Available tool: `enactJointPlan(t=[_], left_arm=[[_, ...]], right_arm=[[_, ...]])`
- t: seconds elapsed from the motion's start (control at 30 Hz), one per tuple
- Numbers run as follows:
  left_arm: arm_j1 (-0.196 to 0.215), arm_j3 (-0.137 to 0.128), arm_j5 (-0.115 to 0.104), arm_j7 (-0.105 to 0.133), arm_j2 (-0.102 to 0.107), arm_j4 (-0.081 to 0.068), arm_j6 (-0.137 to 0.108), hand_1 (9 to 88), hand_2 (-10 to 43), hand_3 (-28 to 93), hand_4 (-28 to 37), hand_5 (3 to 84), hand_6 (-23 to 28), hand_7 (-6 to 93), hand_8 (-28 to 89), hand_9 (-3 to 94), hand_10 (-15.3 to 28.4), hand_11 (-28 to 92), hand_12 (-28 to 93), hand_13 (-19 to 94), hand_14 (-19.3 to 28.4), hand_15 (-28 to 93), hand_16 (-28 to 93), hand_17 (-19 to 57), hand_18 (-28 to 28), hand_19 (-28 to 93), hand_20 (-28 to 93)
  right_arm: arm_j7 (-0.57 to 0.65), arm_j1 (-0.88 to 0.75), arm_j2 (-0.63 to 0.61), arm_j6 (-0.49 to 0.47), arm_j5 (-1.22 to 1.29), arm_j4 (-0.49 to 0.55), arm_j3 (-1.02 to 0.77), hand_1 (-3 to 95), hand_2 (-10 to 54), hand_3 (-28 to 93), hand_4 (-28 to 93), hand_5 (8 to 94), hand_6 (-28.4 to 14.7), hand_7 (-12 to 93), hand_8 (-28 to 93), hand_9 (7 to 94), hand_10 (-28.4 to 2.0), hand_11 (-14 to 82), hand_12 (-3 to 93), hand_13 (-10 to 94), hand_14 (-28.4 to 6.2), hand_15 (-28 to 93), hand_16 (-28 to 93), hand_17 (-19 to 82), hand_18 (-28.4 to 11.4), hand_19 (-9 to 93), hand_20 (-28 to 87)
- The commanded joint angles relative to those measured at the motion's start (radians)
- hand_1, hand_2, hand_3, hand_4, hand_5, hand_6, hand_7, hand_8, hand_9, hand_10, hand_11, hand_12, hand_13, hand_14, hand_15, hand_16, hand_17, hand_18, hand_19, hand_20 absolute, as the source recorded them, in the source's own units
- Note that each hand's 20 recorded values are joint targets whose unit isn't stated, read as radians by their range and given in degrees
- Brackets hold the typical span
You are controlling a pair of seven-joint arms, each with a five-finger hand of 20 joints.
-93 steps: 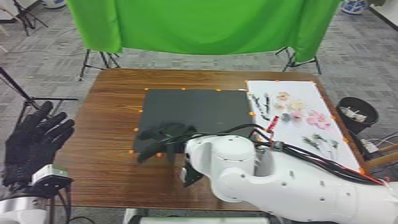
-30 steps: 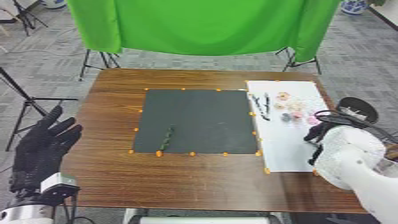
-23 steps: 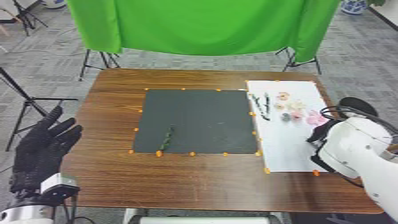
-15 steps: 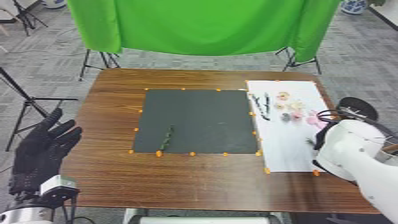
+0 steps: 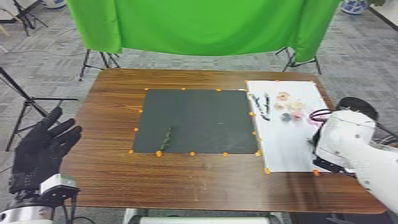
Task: Arrange flowers
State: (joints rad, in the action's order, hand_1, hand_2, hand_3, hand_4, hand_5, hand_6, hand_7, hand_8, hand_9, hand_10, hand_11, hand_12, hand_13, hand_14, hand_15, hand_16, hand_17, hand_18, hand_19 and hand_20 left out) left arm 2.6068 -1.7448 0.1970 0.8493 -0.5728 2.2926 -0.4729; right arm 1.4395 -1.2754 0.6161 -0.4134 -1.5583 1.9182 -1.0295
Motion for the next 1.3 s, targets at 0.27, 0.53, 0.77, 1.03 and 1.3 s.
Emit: enactJointPlan(t=[0.27,0.53,0.77,1.03,1.3], left_arm=[[0.011,0.006,-0.037,0.041,0.031,0.009,-0.01,30.0,6.8,66,-21.4,36.7,9.2,11.1,-8,33.6,19.0,28,10,22,25.2,54,-12,-8.0,22.8,47,7],[-0.001,0.009,-0.023,0.027,0.017,0.008,-0.009,30.0,6.8,66,-21.4,36.7,9.1,11.1,-8,33.6,18.9,28,10,22,25.3,54,-12,-8.0,22.7,47,7],[0.004,0.009,-0.03,0.035,0.02,0.01,-0.013,30.0,6.9,66,-21.3,36.7,9.2,11.0,-8,33.6,18.9,28,10,22,25.4,54,-12,-8.0,22.7,47,7],[0.008,0.01,-0.044,0.052,0.036,0.01,-0.017,30.1,6.9,66,-21.3,36.7,9.2,11.0,-8,33.5,18.9,28,10,22,25.4,54,-12,-8.0,22.6,47,7],[-0.002,0.013,-0.018,0.025,0.014,0.008,-0.01,30.0,6.9,66,-21.3,36.7,9.2,11.1,-8,33.5,18.9,28,10,22,25.3,54,-12,-8.0,22.6,47,7]], right_arm=[[-0.05,0.021,-0.009,0.073,-0.017,-0.031,0.009,72.1,-4.8,48,-11,75.4,-18.8,10,11,67.5,-27.0,59.3,21.9,73,-17.9,86,1,60,-16.2,93,36],[-0.117,0.0,-0.016,0.146,-0.06,-0.014,-0.004,73.4,-5.1,53,-16,81.7,-15.7,11,18,72.1,-24.5,42.8,29.0,73,-16.7,85,4,56,-19.9,93,37],[-0.176,-0.009,-0.035,0.246,-0.13,0.013,0.002,68.4,-6.1,62,-20,84.2,-13.4,12,21,78.3,-24.2,40.4,25.2,78,-14.1,80,6,62,-16.8,93,37],[-0.189,0.007,-0.043,0.304,-0.178,0.033,0.015,64.5,-7.8,67,-23,86.5,-10.0,12,22,84.5,-19.1,38.4,24.4,84,-8.9,74,10,69,-9.9,93,30],[-0.099,0.021,0.002,0.184,-0.033,0.021,-0.044,47.8,-6.2,65,-17,69.2,-14.9,10,-3,77.6,-26.2,35.9,17.1,82,-11.1,71,9,72,-6.1,93,14]])
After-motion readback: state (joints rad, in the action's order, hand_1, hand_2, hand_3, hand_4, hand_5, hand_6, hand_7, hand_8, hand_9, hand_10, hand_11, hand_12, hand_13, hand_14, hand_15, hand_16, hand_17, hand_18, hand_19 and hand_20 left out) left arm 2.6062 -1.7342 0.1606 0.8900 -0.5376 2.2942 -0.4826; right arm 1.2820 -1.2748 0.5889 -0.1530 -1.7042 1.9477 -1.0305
